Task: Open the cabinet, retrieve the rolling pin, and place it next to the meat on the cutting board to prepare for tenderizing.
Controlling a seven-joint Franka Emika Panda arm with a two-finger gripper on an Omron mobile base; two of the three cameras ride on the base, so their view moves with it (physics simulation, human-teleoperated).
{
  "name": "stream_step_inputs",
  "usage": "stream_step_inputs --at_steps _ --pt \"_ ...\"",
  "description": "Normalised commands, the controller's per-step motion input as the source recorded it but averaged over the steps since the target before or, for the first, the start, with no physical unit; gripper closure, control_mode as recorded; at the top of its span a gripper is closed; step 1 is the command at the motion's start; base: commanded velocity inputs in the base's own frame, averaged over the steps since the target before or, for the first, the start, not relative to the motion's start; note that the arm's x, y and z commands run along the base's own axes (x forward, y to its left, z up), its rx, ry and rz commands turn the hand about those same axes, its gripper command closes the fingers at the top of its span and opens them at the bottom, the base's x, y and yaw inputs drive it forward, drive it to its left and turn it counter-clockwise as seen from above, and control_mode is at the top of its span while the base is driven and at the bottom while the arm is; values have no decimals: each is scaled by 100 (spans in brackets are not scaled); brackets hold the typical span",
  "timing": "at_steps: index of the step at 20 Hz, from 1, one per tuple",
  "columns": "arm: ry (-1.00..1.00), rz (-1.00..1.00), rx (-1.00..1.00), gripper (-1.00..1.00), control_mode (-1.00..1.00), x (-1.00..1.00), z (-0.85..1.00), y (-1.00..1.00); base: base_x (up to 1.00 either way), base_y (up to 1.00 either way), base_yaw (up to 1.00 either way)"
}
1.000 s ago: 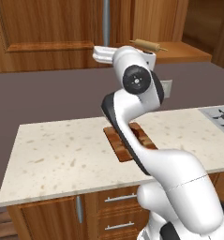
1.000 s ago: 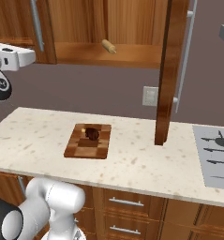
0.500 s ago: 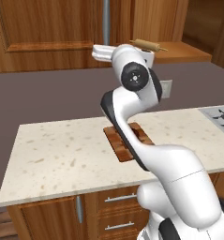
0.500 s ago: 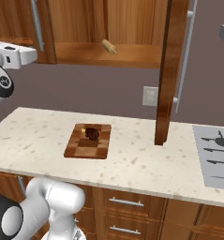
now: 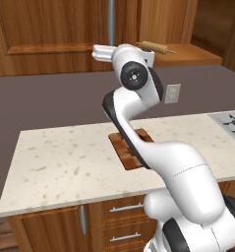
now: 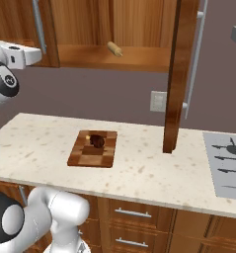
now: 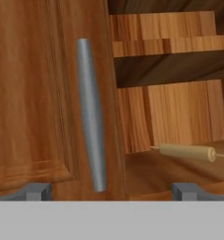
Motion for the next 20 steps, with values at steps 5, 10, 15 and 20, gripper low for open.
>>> stream_step_inputs --at_steps 5,10,15,20 --pt "0 3 0 -100 -100 29 -2 2 0 0 0" --pt "0 3 0 -100 -100 35 0 1 0 0 0" --pt "1 0 0 -100 -100 47 9 4 0 0 0" --pt "3 0 0 -100 -100 40 9 8 0 0 0"
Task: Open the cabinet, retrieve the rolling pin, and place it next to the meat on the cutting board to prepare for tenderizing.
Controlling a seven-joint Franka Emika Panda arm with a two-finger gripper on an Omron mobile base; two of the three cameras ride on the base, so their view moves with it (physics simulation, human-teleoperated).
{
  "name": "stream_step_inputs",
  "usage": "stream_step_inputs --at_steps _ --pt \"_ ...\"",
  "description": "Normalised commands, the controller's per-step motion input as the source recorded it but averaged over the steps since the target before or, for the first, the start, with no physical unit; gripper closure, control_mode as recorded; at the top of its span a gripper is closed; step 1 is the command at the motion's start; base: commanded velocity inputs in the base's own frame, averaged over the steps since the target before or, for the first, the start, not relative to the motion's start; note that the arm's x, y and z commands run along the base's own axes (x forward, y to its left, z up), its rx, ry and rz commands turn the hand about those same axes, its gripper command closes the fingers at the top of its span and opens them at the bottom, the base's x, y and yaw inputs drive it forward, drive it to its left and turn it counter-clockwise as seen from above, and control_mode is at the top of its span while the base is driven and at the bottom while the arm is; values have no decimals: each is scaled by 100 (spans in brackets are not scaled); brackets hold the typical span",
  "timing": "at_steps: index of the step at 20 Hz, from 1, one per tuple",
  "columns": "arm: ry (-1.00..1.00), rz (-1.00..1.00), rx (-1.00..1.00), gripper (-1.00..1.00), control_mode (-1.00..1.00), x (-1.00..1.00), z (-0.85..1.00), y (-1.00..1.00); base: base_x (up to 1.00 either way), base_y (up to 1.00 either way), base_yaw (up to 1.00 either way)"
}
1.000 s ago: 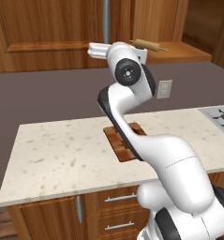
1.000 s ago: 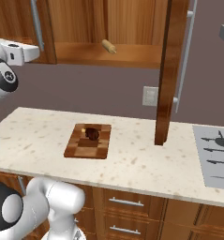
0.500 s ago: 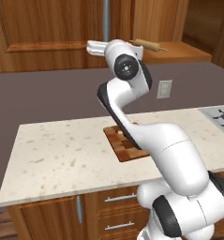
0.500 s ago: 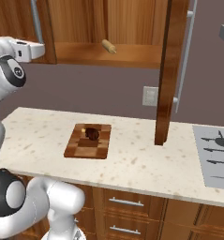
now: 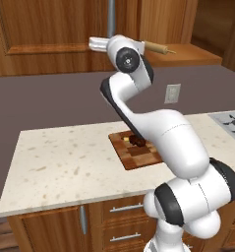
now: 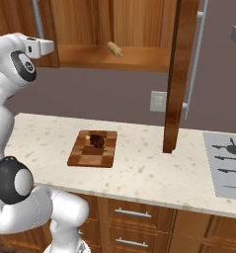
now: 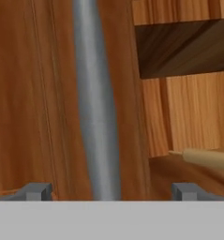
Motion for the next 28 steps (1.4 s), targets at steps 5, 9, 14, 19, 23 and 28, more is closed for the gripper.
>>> stream_step_inputs --at_steps 5,9,14,19,23,28 --pt "2 1 0 -100 -100 25 3 9 0 0 0" --pt "0 2 0 -100 -100 23 0 0 0 0 0" --pt "1 3 0 -100 -100 25 0 3 0 0 0" --pt "2 6 0 100 -100 32 0 14 0 0 0" --pt "1 8 0 100 -100 35 0 17 0 0 0" --pt "3 5 0 100 -100 20 -3 18 0 0 0"
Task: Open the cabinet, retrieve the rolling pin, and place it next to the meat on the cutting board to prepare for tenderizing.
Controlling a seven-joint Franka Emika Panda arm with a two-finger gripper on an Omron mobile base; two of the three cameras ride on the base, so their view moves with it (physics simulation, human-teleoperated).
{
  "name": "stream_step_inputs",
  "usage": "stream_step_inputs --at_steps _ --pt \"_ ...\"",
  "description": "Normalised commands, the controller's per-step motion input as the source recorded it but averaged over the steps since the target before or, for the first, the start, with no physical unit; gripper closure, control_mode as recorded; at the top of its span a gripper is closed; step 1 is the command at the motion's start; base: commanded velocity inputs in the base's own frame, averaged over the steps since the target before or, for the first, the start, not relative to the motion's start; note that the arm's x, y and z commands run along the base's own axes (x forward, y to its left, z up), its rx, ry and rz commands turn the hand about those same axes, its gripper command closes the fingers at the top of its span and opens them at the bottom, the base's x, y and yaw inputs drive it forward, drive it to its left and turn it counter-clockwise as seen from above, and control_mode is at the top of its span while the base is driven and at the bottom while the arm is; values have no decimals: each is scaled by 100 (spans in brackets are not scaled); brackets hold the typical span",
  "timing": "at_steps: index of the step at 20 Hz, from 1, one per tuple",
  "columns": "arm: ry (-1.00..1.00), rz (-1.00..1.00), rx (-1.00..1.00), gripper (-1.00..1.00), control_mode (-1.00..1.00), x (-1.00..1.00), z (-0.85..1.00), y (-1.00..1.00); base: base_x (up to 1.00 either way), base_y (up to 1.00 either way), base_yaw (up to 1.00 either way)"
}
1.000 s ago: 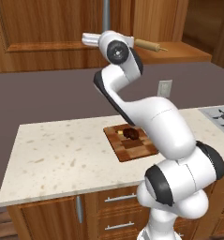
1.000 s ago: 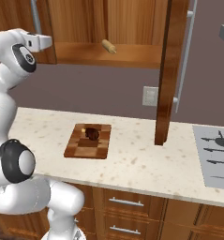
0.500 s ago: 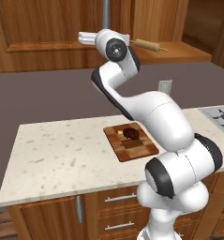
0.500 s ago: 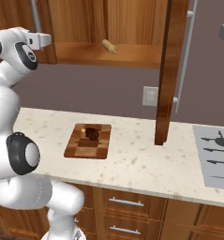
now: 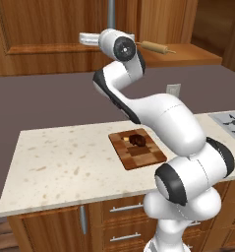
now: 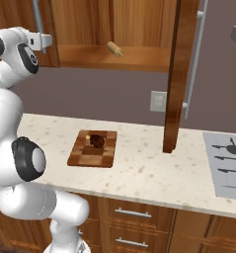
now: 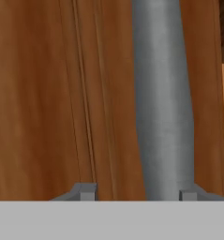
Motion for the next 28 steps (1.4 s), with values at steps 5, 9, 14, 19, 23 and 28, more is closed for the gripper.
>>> stream_step_inputs --at_steps 5,9,14,19,23,28 --pt "0 1 0 100 -100 9 -1 0 0 0 0" --pt "0 6 5 100 -100 33 -4 0 0 0 0" --pt "-3 7 6 100 -100 33 0 -7 0 0 0" --pt "-1 9 6 100 -100 30 0 -29 0 0 0" --pt "-2 10 3 100 -100 19 0 -45 0 0 0" --pt "0 10 2 100 -100 21 -3 -32 0 0 0"
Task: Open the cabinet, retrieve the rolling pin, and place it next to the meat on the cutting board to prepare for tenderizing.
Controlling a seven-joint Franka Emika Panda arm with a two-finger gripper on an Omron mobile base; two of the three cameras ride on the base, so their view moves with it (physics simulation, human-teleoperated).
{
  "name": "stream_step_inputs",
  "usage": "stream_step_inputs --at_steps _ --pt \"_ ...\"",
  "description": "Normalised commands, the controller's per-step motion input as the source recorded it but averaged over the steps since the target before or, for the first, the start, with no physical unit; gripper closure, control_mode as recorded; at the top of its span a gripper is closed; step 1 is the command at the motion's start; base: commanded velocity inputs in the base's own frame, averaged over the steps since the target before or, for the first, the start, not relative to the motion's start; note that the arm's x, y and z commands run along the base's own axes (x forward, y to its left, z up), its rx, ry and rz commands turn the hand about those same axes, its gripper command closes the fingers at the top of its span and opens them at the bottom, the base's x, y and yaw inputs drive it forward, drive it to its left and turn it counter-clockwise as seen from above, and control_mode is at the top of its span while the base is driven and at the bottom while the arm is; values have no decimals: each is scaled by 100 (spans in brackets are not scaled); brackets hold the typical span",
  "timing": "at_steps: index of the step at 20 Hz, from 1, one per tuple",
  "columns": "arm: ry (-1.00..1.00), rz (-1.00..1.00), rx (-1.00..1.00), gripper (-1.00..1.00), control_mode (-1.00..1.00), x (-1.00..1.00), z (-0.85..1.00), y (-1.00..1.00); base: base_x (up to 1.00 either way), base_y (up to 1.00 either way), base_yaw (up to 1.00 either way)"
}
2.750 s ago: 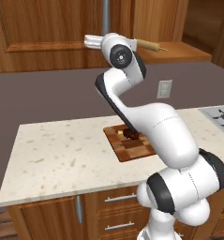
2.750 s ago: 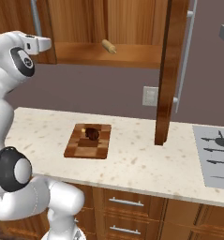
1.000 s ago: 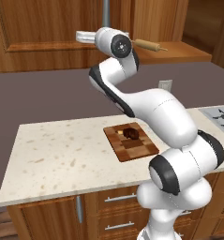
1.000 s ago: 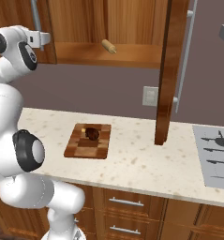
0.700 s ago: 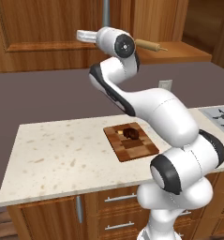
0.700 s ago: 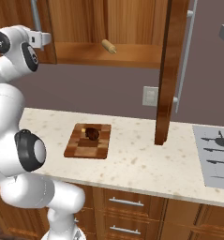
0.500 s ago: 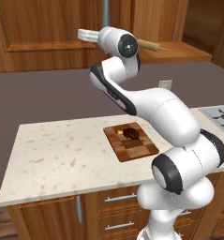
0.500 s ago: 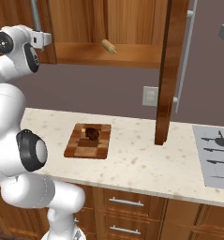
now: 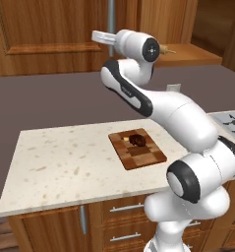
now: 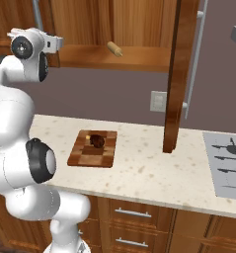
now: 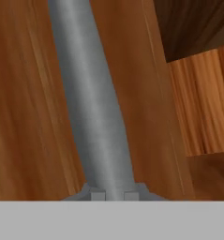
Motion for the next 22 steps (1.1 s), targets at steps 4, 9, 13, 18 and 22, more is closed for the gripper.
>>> stream_step_inputs --at_steps 4,9,13,18,22 --pt "0 10 2 100 -100 29 0 -15 0 0 0" --pt "0 5 0 100 -100 29 -2 1 0 0 0" --pt "3 0 0 100 -100 3 0 5 0 0 0" --pt "0 0 0 100 -100 0 0 0 0 0 0" --pt "0 0 0 100 -100 10 0 3 0 0 0"
